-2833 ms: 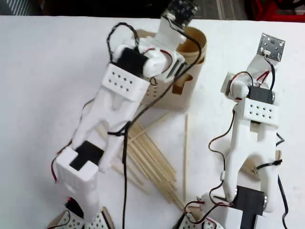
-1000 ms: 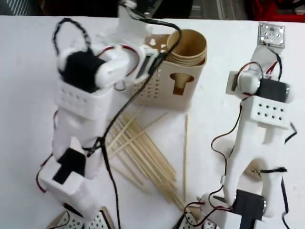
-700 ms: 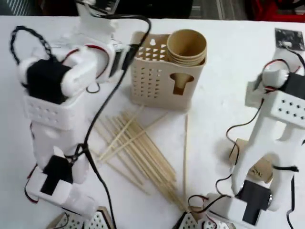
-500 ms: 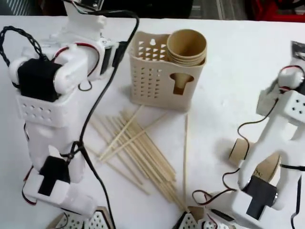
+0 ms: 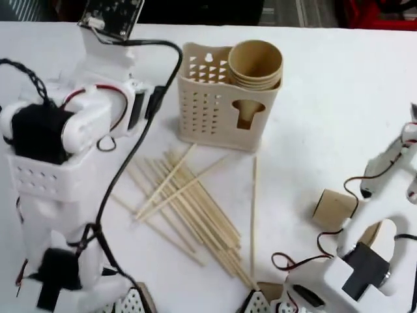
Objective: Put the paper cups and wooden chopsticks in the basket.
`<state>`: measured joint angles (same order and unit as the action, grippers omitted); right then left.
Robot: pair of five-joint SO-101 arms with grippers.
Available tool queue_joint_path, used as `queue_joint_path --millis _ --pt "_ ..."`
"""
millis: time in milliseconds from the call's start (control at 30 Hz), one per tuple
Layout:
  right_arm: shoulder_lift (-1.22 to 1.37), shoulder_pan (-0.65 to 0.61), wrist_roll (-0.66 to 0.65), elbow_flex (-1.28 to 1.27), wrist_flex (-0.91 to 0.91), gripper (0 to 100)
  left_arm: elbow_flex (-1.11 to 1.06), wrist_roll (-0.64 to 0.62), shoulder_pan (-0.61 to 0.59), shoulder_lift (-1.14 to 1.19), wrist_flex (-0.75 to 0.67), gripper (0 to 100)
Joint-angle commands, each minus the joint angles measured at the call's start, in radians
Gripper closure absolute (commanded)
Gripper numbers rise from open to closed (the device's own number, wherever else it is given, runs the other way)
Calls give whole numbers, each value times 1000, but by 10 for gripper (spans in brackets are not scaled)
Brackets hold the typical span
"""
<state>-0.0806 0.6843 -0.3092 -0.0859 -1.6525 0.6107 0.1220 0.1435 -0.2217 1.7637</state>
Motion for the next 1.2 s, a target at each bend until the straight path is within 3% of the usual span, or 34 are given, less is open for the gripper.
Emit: queue_joint_path --millis 0,300,500,733,900,1167 --pt "-15 53 -9 -15 35 837 -133 8 -10 -94 -81 793" --pt "-15 58 -12 -206 159 841 -588 9 -10 -349 -334 793" --pt "-15 53 -115 -250 162 933 -852 15 -12 -518 -446 793" --pt "-107 50 -138 -207 136 978 -1051 15 -12 -653 -535 793" --pt "-255 -42 -181 -187 45 979 -1129 15 -18 -714 -540 793" --pt "-424 -220 -187 -181 -15 979 -1249 17 -171 -792 -552 792"
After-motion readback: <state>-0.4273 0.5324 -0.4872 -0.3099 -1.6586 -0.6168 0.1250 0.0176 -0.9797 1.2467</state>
